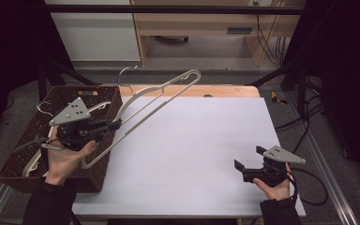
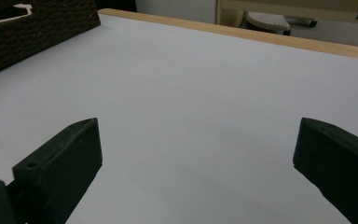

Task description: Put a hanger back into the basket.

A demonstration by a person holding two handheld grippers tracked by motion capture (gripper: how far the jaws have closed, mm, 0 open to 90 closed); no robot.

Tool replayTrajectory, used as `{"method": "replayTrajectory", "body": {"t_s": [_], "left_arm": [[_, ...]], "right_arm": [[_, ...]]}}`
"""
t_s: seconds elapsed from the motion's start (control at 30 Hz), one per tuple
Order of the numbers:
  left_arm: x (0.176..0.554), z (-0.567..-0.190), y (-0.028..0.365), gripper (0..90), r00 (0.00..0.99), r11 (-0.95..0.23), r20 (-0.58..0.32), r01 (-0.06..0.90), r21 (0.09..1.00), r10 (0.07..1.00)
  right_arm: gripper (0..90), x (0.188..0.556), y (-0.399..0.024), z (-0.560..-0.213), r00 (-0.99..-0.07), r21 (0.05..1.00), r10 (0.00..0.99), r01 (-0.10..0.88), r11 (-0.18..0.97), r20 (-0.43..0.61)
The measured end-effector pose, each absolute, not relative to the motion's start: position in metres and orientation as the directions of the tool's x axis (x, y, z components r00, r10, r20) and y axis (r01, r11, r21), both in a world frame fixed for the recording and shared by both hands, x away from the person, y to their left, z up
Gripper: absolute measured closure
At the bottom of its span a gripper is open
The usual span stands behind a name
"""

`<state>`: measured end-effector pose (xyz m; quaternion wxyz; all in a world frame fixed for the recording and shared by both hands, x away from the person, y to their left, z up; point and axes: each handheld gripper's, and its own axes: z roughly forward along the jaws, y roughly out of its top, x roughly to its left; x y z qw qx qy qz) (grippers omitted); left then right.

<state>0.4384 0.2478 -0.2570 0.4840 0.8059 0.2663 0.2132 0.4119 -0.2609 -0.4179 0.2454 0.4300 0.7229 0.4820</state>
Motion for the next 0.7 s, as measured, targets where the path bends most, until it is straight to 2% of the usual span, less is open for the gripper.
{"method": "replayTrajectory", "body": {"t_s": [0.27,0.7], "left_arm": [[0.449,-0.241,0.275,86.6,0.74,-0.424,0.109,0.252,0.87,0.664],[0.474,-0.247,0.334,86.6,0.688,-0.374,0.064,0.312,0.873,0.722]], "right_arm": [[1.6,0.412,-0.26,-0.418,-0.513,0.903,0.856,0.393,0.171,0.061],[1.5,0.413,-0.259,-0.419,-0.515,0.902,0.855,0.394,0.177,0.057]]}}
